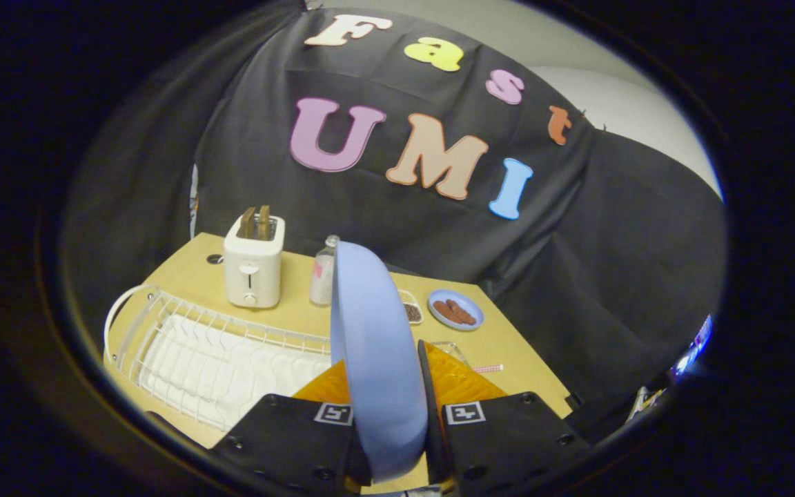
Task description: Take the plate from the dish rack, then take the spoon from the basket and place it into the plate.
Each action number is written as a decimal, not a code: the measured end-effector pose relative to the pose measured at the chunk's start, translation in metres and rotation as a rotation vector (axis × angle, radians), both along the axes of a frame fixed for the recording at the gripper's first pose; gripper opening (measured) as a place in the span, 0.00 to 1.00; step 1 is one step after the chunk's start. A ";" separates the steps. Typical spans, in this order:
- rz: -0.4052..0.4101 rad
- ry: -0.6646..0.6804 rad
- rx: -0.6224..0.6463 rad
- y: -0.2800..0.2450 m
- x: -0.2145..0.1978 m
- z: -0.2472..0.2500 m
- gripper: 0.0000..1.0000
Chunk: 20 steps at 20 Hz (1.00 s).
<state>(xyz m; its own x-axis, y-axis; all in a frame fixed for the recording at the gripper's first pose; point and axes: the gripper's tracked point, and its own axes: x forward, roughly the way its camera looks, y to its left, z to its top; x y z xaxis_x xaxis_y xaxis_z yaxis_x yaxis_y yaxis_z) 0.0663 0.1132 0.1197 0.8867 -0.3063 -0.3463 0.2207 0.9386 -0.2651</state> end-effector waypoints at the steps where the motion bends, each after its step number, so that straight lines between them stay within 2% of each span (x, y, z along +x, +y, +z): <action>1: -0.026 -0.014 0.008 -0.015 -0.007 0.005 0.33; 6: -0.176 -0.042 0.051 -0.086 -0.038 0.006 0.33; 12: -0.351 0.017 0.068 -0.156 -0.071 -0.044 0.33; 16: -0.409 0.056 0.142 -0.180 -0.088 -0.085 0.33; 20: -0.410 0.132 0.275 -0.184 -0.095 -0.134 0.33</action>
